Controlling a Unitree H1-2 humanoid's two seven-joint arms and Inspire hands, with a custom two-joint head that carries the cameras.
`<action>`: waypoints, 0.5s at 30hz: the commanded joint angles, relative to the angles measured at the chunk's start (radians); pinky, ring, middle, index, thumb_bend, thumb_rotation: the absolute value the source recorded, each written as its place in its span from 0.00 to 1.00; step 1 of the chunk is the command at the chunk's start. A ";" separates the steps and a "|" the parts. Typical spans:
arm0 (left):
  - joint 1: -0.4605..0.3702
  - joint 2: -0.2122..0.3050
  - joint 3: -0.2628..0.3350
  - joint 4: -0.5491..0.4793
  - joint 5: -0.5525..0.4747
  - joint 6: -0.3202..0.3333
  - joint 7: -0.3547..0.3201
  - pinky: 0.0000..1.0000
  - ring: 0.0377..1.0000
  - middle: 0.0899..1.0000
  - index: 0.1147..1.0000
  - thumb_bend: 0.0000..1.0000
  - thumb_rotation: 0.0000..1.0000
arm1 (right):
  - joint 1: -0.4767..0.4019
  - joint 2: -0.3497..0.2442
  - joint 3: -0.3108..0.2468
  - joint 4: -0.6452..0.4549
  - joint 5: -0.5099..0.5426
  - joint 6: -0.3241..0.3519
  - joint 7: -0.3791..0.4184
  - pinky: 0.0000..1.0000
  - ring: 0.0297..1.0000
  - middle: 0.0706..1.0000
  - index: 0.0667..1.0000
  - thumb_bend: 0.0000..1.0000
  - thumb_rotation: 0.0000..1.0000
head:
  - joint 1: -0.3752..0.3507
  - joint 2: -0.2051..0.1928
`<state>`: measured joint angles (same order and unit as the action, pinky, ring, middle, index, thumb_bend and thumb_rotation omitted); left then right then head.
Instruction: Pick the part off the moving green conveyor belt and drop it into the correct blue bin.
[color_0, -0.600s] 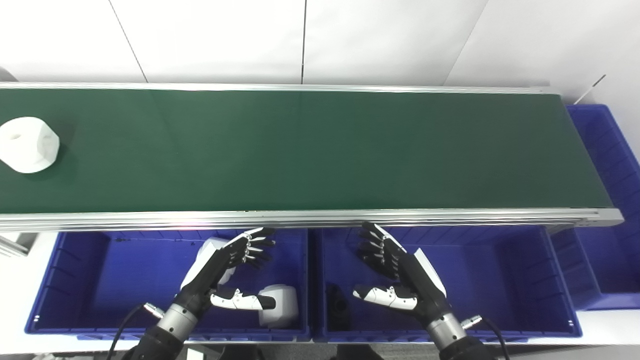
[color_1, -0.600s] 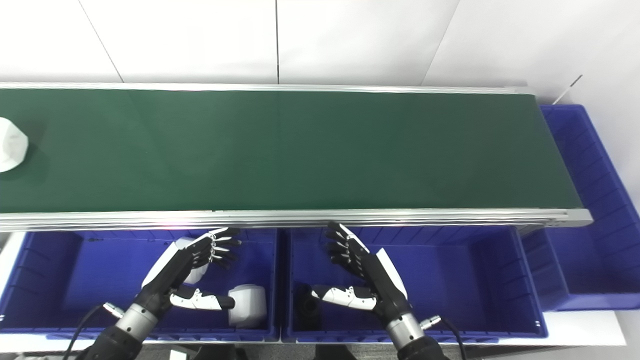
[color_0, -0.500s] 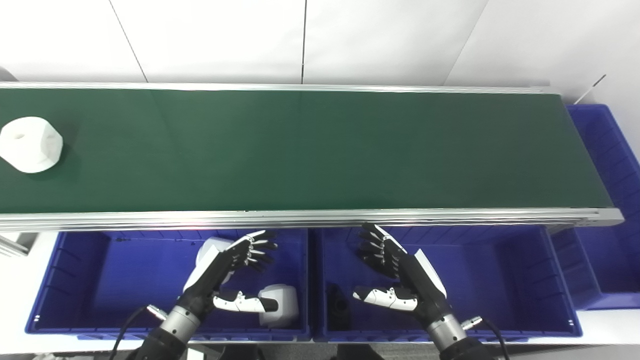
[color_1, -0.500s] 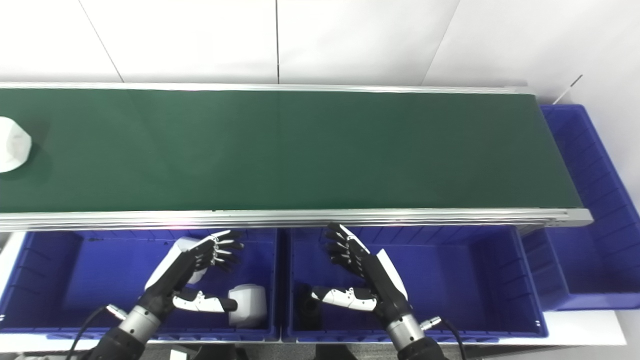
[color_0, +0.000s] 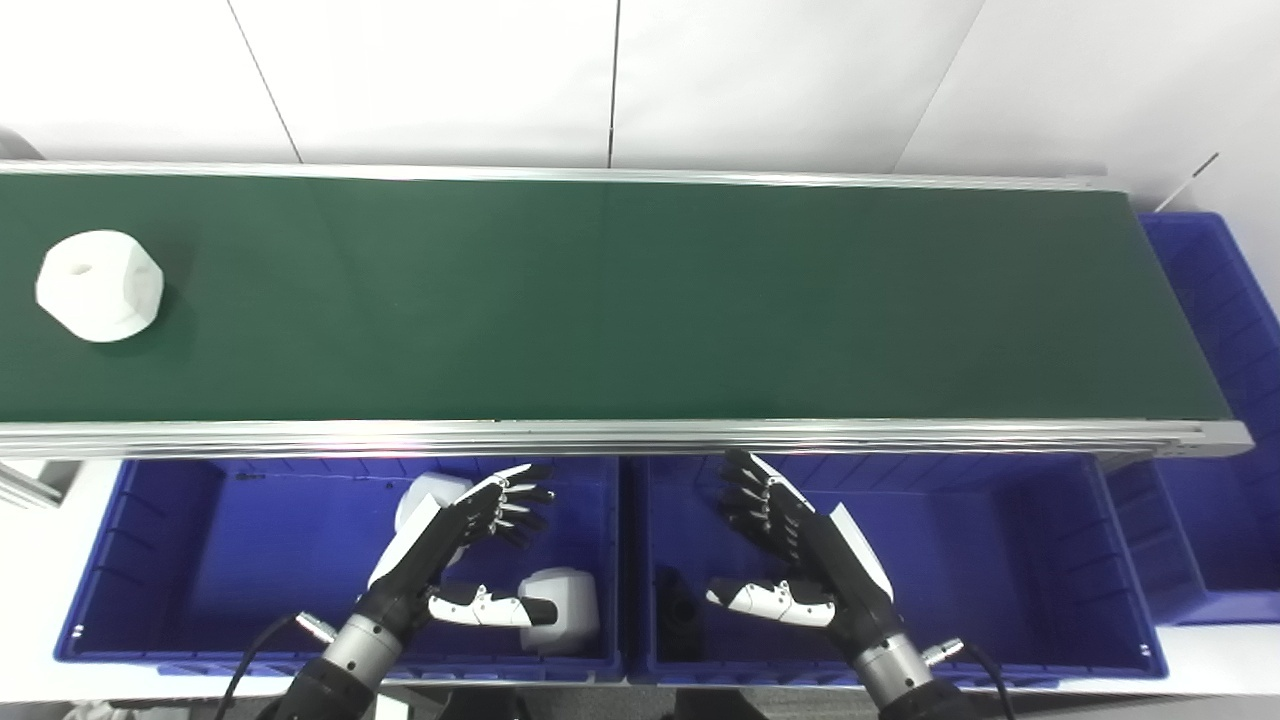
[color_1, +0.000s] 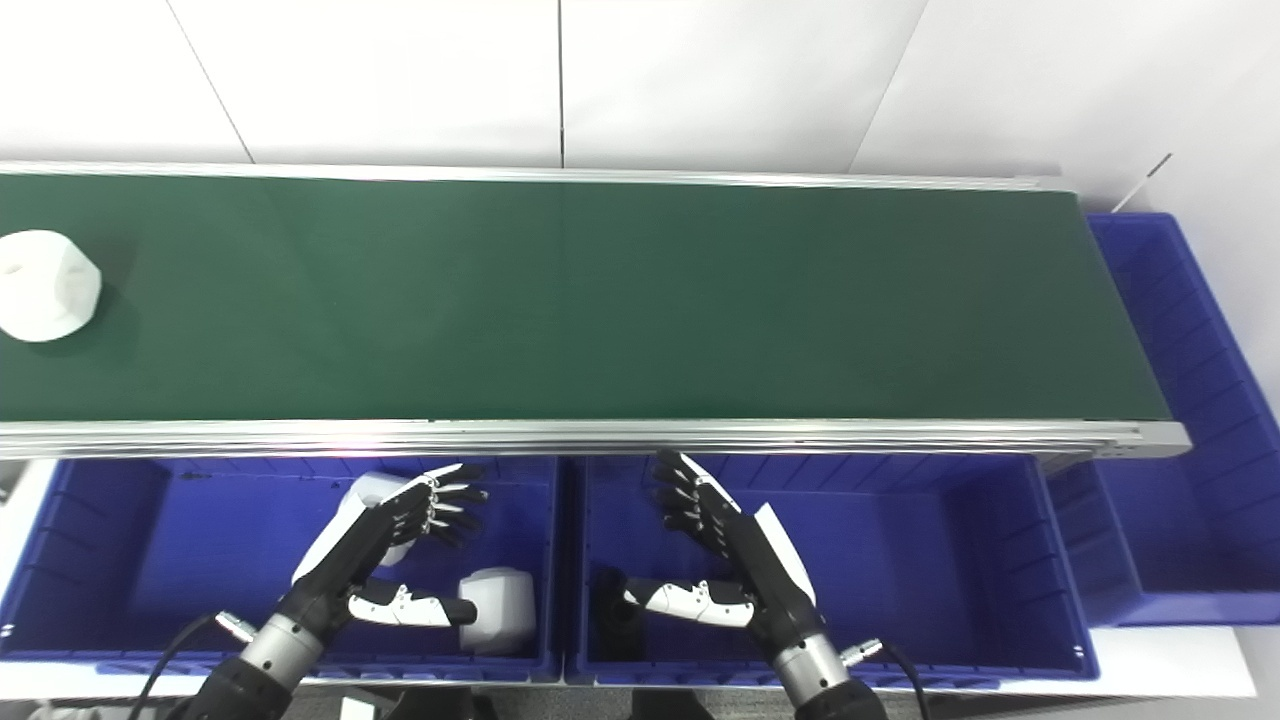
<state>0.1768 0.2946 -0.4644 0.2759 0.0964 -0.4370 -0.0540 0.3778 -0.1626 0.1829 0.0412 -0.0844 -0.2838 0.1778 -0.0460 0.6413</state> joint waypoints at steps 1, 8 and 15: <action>-0.019 0.008 -0.004 -0.009 0.002 -0.033 0.021 0.59 0.67 0.76 0.82 0.88 0.39 | -0.002 0.001 -0.001 -0.005 0.004 -0.066 -0.005 0.78 0.85 0.89 0.93 0.80 0.39 | 0.002 -0.003; -0.024 0.011 -0.016 -0.003 -0.003 -0.033 0.030 0.60 0.67 0.77 0.82 0.87 0.36 | -0.005 0.004 -0.001 0.010 0.008 -0.079 -0.005 0.77 0.85 0.89 0.93 0.80 0.39 | 0.004 -0.010; -0.029 0.013 -0.028 0.009 0.001 -0.033 0.046 0.59 0.66 0.75 0.82 0.87 0.37 | -0.008 0.004 -0.001 0.027 0.010 -0.094 -0.004 0.77 0.86 0.89 0.93 0.80 0.38 | 0.019 -0.026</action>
<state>0.1629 0.2968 -0.4909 0.2982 0.0944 -0.4370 -0.0234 0.3735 -0.1613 0.1831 0.0785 -0.0863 -0.3140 0.1776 -0.0277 0.6183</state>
